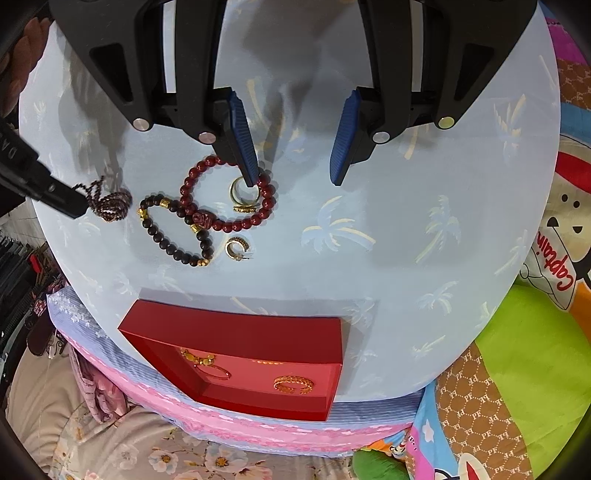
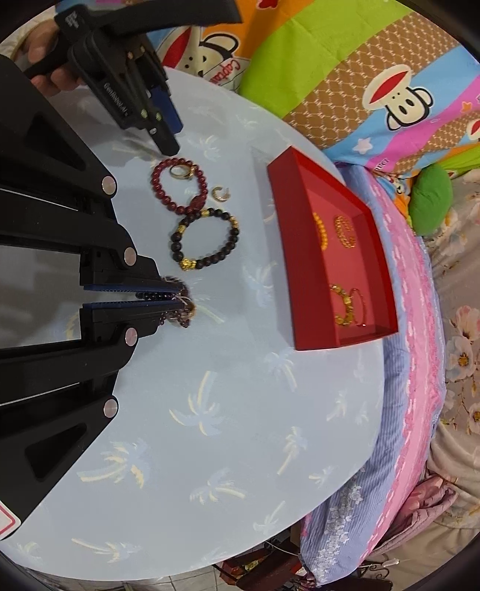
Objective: Organize jewelry
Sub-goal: 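Lower the right tool onto the tangled dark garnet bead strand and grasp it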
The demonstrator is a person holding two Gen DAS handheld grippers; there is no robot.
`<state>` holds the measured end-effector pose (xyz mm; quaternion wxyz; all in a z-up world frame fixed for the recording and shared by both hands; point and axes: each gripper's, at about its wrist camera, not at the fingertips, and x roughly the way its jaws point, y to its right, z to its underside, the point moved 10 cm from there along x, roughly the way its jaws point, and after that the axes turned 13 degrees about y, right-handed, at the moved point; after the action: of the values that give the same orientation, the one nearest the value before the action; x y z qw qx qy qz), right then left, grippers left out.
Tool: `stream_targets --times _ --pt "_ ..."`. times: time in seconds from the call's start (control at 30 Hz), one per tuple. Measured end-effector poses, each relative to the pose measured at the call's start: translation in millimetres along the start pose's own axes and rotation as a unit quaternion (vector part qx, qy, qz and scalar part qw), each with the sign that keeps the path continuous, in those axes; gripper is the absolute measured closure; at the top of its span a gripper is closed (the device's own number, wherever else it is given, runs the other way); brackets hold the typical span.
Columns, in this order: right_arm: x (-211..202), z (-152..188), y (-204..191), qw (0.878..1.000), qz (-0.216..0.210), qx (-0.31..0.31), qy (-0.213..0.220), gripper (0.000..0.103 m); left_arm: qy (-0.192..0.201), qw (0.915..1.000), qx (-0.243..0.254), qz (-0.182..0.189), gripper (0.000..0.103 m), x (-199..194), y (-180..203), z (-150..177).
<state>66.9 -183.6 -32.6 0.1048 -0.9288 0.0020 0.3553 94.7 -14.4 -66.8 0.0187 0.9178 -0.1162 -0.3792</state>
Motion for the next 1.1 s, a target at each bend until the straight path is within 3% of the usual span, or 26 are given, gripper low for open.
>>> stream_targets --times 0.37,0.63,0.73,0.83,1.1 --pt "-6.1 -10.6 -5.9 1.0 -0.024 0.015 0.005 0.099 -0.001 1.0 0.001 0.003 0.064 -0.9 2.4 0.1" --pt "9.7 41.1 -4.5 0.998 -0.014 -0.006 -0.066 0.099 -0.005 1.0 0.0 0.003 0.064 0.6 1.7 4.0" --pt "6.1 48.7 -0.8 0.998 -0.016 0.0 -0.067 0.094 -0.008 1.0 0.0 0.002 0.064 1.5 1.5 6.3" --pt "0.8 40.1 6.3 0.999 -0.007 0.009 -0.051 0.084 -0.008 1.0 0.0 0.003 0.064 1.4 2.5 6.5" --pt "9.9 9.4 3.9 1.0 -0.001 -0.004 -0.025 0.084 -0.009 1.0 0.001 0.004 0.064 1.3 3.6 7.1"
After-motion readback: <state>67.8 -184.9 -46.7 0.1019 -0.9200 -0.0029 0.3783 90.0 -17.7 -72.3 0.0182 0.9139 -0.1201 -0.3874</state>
